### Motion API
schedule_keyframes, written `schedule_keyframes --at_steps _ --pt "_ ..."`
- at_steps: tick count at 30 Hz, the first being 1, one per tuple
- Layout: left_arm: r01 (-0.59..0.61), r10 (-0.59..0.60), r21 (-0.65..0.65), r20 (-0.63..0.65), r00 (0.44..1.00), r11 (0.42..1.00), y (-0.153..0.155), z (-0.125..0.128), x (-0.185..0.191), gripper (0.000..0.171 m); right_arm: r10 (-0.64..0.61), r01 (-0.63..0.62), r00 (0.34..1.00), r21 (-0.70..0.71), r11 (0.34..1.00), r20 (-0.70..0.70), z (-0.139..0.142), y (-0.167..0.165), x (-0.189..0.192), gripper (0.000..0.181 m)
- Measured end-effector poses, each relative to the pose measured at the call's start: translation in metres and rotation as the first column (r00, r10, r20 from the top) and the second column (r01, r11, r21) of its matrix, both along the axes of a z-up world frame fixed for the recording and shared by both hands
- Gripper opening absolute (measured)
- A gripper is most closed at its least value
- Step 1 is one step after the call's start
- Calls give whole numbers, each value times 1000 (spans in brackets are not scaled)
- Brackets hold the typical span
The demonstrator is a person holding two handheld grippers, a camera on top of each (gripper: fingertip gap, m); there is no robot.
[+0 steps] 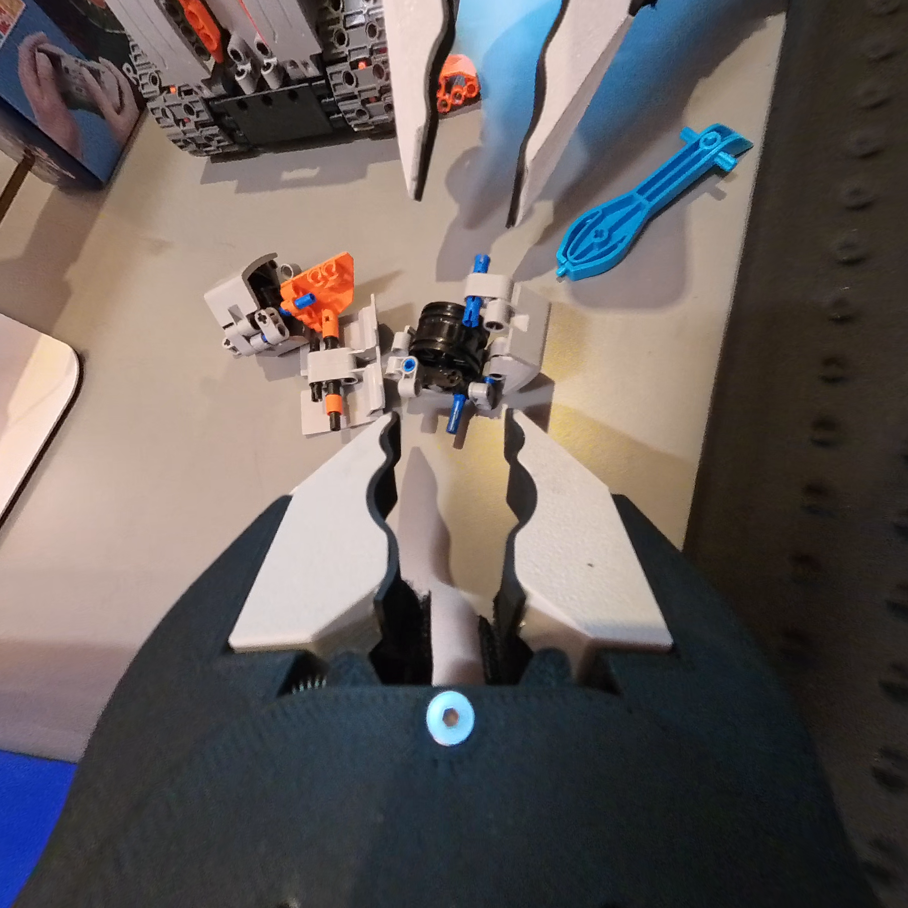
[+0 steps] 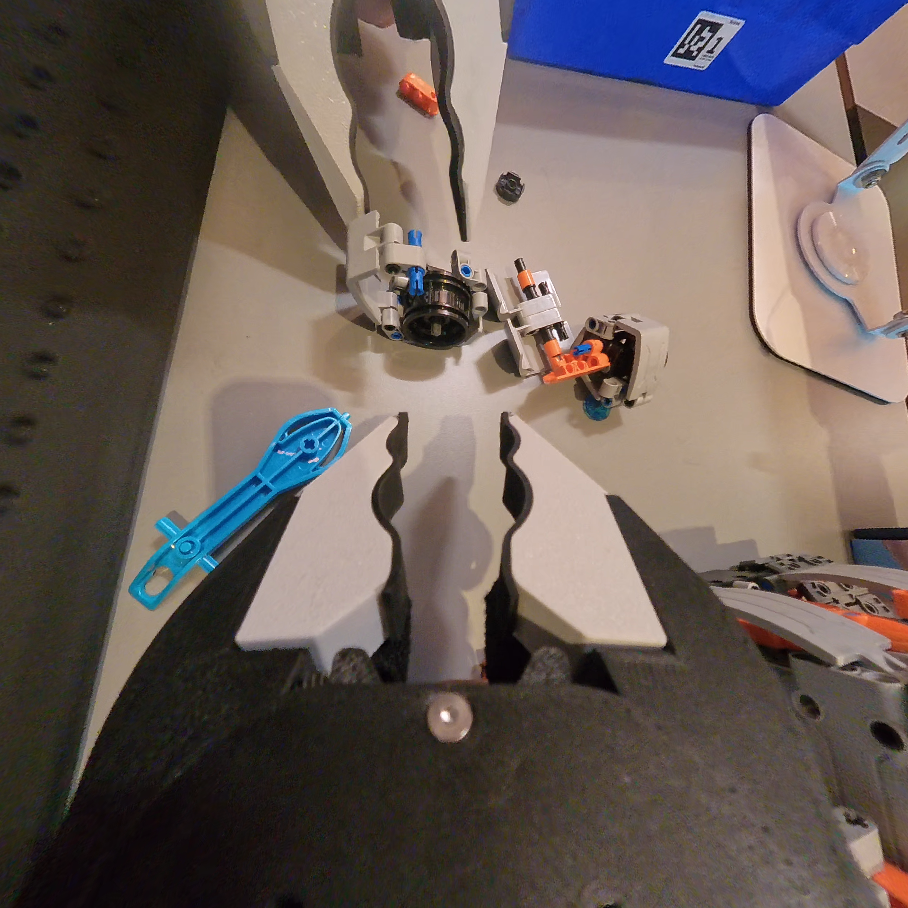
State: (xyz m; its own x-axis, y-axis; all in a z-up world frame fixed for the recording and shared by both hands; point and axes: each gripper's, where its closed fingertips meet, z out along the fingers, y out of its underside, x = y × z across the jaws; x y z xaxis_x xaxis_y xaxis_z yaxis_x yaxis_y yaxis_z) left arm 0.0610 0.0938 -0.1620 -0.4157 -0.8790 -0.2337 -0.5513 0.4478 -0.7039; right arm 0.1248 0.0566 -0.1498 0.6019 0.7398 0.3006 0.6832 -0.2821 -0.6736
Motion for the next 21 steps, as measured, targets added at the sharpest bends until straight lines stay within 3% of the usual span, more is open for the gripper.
schedule_keyframes --at_steps 10,15,21 --pt "17 -17 -67 1 1000 998 -5 2 0 48 36 -37 998 -23 999 -50 2 -3 -18 36" --pt "74 -66 -84 91 994 994 -15 21 1 53 42 -44 998 -62 997 -39 -5 -4 -25 38" --pt "-41 38 17 135 990 999 16 37 -6 52 2 -2 1000 -64 998 -12 -1 -5 -9 31"
